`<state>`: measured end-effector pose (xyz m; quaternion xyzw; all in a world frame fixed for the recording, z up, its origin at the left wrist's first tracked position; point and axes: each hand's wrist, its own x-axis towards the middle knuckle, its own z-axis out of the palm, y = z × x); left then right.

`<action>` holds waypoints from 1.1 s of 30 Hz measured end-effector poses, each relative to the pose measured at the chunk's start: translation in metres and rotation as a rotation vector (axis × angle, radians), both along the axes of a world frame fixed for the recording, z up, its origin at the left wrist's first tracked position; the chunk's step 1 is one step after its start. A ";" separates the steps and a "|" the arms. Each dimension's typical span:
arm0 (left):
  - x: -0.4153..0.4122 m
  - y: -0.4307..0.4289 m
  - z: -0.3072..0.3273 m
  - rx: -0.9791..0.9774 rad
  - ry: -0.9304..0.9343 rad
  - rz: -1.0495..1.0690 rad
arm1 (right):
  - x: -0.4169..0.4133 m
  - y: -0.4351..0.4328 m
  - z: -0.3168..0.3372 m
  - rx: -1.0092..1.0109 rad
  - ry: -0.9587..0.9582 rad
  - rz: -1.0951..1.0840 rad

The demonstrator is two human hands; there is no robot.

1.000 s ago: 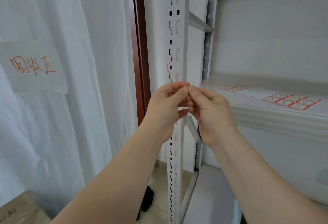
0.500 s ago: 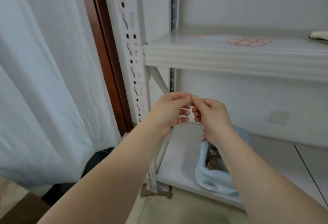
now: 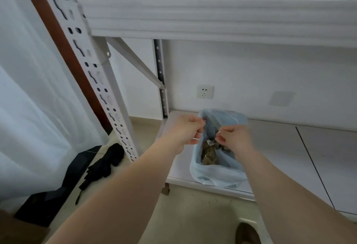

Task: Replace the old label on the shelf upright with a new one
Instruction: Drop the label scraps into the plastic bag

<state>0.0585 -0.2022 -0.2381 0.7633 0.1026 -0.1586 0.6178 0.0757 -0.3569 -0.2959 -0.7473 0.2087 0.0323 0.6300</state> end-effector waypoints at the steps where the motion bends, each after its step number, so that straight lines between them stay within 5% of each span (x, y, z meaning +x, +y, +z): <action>1: 0.003 -0.002 -0.003 0.011 0.004 -0.003 | 0.003 -0.003 -0.003 -0.038 -0.004 0.008; 7: 0.012 -0.011 -0.015 0.058 0.020 -0.017 | 0.014 -0.017 -0.014 -0.213 -0.011 0.017; 12: 0.014 -0.015 -0.016 0.070 0.029 -0.010 | 0.017 -0.017 -0.009 -0.012 0.066 0.034; 23: -0.003 -0.003 0.010 0.040 -0.021 0.008 | 0.000 0.001 0.025 -0.089 -0.014 0.051; 33: -0.041 0.053 0.090 0.228 -0.506 0.236 | -0.043 0.096 0.139 -0.211 -0.429 0.296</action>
